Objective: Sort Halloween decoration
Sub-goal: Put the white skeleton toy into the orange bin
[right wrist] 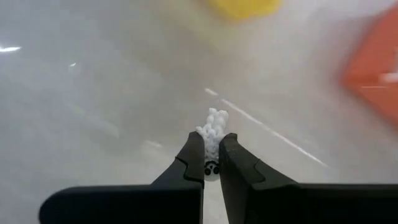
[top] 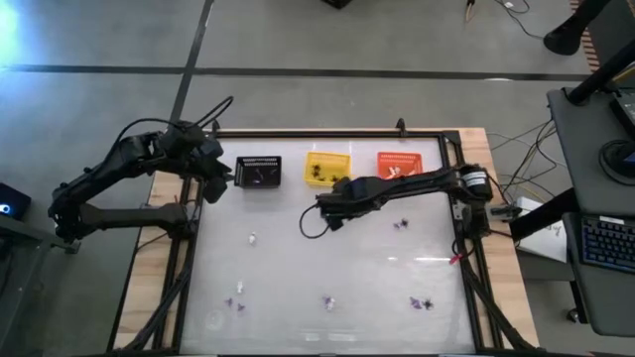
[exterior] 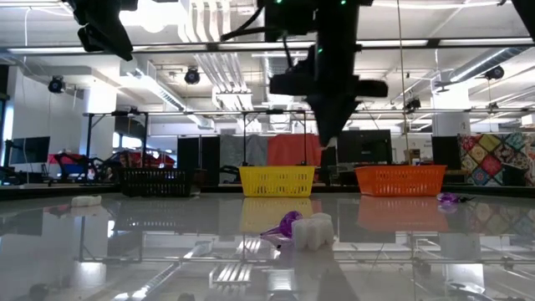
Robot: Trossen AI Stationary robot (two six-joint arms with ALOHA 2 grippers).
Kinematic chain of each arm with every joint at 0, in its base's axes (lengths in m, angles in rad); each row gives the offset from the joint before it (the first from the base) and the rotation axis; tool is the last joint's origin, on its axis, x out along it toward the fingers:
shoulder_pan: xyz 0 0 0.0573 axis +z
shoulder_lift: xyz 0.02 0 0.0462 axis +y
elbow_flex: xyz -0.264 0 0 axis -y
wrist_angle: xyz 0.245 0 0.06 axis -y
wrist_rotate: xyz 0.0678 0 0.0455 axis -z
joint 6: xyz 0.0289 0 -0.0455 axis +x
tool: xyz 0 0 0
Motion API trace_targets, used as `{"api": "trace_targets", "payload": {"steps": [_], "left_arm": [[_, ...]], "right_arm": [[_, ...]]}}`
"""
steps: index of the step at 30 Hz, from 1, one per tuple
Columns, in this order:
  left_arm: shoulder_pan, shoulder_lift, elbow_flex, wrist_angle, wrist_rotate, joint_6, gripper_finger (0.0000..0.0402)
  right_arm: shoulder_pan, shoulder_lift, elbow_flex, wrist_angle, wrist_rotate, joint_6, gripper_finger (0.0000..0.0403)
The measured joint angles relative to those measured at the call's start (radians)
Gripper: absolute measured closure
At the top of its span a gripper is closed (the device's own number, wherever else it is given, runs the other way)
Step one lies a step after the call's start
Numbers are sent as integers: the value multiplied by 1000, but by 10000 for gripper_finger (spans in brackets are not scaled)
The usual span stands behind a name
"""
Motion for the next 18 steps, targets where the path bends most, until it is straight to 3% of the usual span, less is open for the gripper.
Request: {"api": "trace_targets", "payload": {"steps": [8, 18], "left_arm": [[0, 0, 0, -4, 0, 3, 290], [0, -7, 0, -50, 0, -4, 290]], "right_arm": [[-75, -108, -6, -152, 77, -31, 390], [-258, -227, -134, -179, 77, -141, 390]]}}
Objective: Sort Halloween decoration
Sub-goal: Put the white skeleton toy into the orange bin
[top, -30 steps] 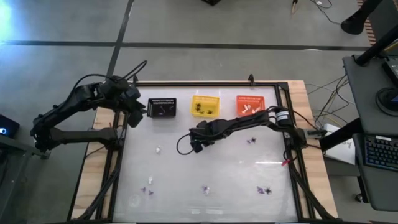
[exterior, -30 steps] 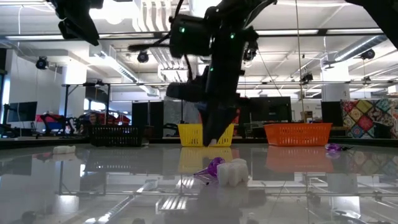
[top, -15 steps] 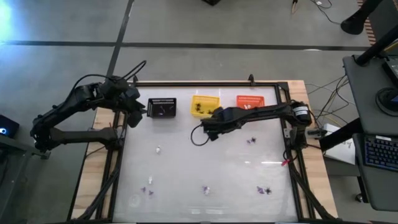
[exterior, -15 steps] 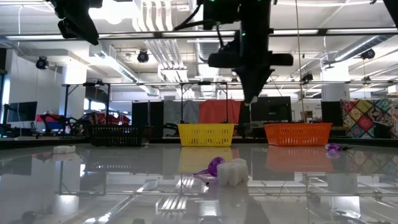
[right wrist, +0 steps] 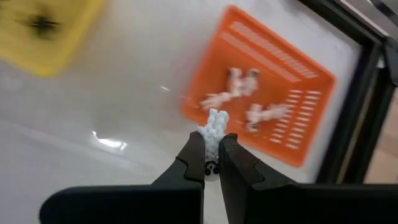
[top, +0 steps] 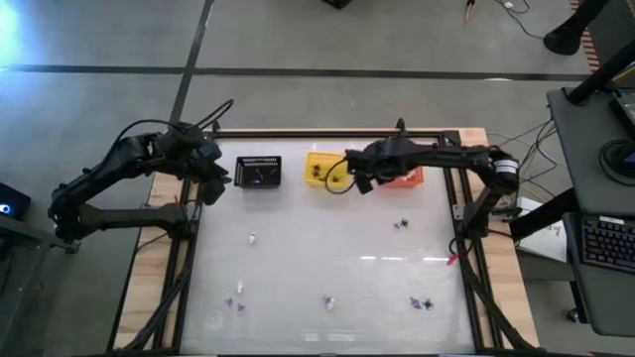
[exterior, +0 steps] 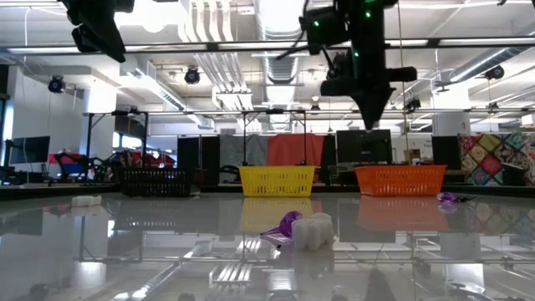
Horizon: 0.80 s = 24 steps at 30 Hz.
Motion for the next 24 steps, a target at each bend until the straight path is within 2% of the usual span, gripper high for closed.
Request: {"api": "trace_targets", "payload": {"steps": [11, 18, 24], "left_arm": [[0, 1, 0, -2, 0, 0, 290], [0, 1, 0, -2, 0, 0, 290], [0, 1, 0, -2, 0, 0, 290]], "right_arm": [[-171, -58, -179, 84, -103, -123, 390], [-243, -56, -237, 121, -111, -140, 388], [-260, -56, -233, 159, -110, -172, 351]]}}
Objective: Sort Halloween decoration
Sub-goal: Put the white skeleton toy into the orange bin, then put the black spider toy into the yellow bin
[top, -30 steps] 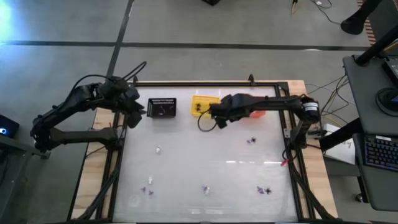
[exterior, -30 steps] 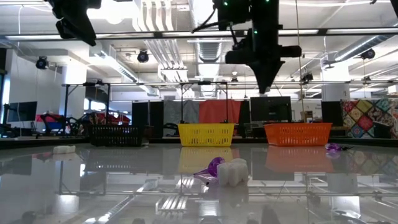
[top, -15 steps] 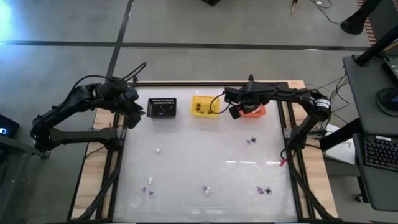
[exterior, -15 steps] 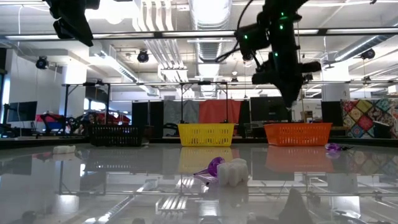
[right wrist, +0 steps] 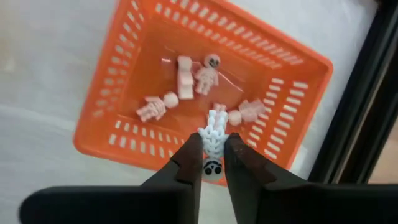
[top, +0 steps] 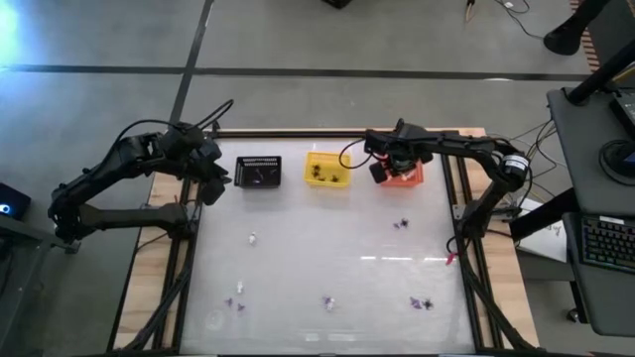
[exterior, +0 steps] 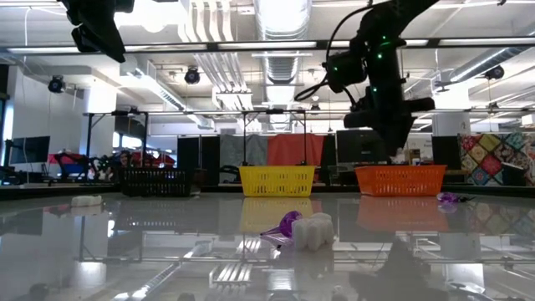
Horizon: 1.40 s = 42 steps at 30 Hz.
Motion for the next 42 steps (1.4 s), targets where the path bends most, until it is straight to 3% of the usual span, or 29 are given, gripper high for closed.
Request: {"api": "trace_targets", "payload": {"steps": [23, 31, 38, 42], "left_arm": [[0, 0, 0, -14, 1, -54, 290], [-1, 0, 0, -16, 101, -79, 290], [-4, 0, 0, -27, 105, -87, 290], [-17, 0, 0, -33, 105, -93, 290]], "right_arm": [[1, -1, 2, 1, 30, -62, 267], [25, -4, 117, -210, 27, -52, 262], [108, -19, 242, -399, 9, -46, 262], [164, -62, 271, -410, -45, 12, 262]]}}
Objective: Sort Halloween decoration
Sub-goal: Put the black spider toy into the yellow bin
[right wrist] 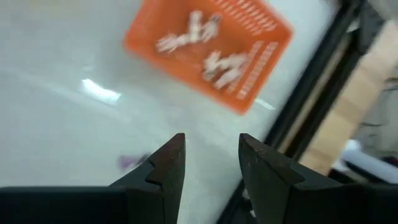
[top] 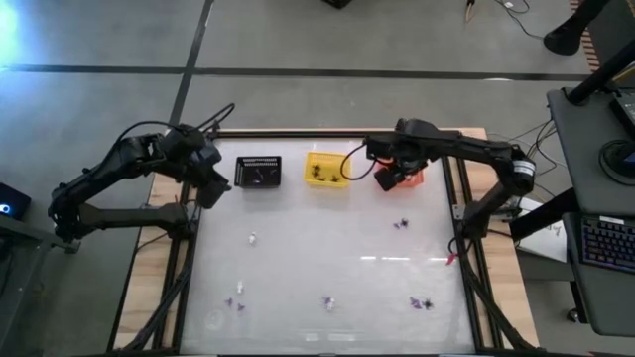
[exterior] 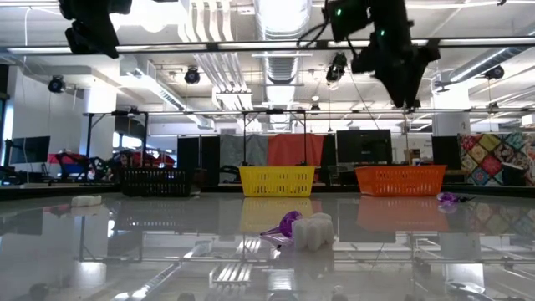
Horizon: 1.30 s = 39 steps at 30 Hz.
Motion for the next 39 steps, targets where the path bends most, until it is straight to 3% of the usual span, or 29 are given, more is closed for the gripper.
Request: {"api": "trace_targets", "payload": {"steps": [3, 14, 19, 28, 39], "left_arm": [[-9, 0, 0, -9, 0, -4, 290], [-11, 0, 0, -9, 0, 33, 290], [-11, 0, 0, -9, 0, 42, 290], [-11, 0, 0, -22, 0, 88, 290], [-11, -1, 0, -48, 0, 93, 290]], "right_arm": [[56, -52, -1, -4, -43, 93, 261], [312, -238, -63, -5, -30, 508, 261], [459, -261, -117, -5, -39, 728, 261], [722, -262, -235, 7, -169, 1153, 261], [1013, -262, -448, 342, -188, 1527, 261]]}}
